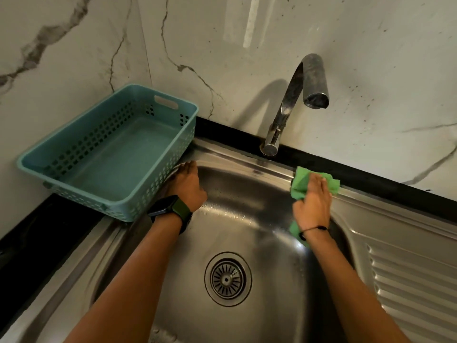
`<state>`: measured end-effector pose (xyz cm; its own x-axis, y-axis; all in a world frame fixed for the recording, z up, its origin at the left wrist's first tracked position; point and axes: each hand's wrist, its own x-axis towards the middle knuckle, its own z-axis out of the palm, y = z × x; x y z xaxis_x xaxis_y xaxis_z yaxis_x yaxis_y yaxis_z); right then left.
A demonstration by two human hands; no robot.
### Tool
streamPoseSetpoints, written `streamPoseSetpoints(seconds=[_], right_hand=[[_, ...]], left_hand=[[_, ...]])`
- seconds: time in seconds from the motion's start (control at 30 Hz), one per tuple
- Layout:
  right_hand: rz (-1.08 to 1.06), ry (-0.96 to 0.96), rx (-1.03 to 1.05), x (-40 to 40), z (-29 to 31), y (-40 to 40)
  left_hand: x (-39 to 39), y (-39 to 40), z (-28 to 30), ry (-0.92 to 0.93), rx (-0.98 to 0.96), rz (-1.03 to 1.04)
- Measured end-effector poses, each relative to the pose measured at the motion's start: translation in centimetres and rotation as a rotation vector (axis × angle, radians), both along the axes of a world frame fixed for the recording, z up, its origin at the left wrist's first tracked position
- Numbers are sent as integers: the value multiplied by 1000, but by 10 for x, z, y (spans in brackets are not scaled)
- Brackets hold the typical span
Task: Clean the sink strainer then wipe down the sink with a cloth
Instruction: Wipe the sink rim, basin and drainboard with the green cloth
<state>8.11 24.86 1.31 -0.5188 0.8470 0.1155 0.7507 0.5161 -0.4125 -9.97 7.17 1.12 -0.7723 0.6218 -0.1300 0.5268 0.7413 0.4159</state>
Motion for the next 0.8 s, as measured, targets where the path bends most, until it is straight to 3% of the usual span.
streamPoseSetpoints(seconds=[0.23, 0.37, 0.5, 0.8], right_hand=[[-54, -75, 52, -62, -7, -28], [225, -15, 78, -92, -14, -57], [547, -98, 103, -149, -21, -94], [760, -259, 296, -141, -17, -74]], left_hand=[[-2, 1, -5, -40, 60, 1], [-1, 0, -7, -66, 75, 1], [-7, -1, -5, -46, 101, -21], [-3, 2, -9, -23, 86, 12]])
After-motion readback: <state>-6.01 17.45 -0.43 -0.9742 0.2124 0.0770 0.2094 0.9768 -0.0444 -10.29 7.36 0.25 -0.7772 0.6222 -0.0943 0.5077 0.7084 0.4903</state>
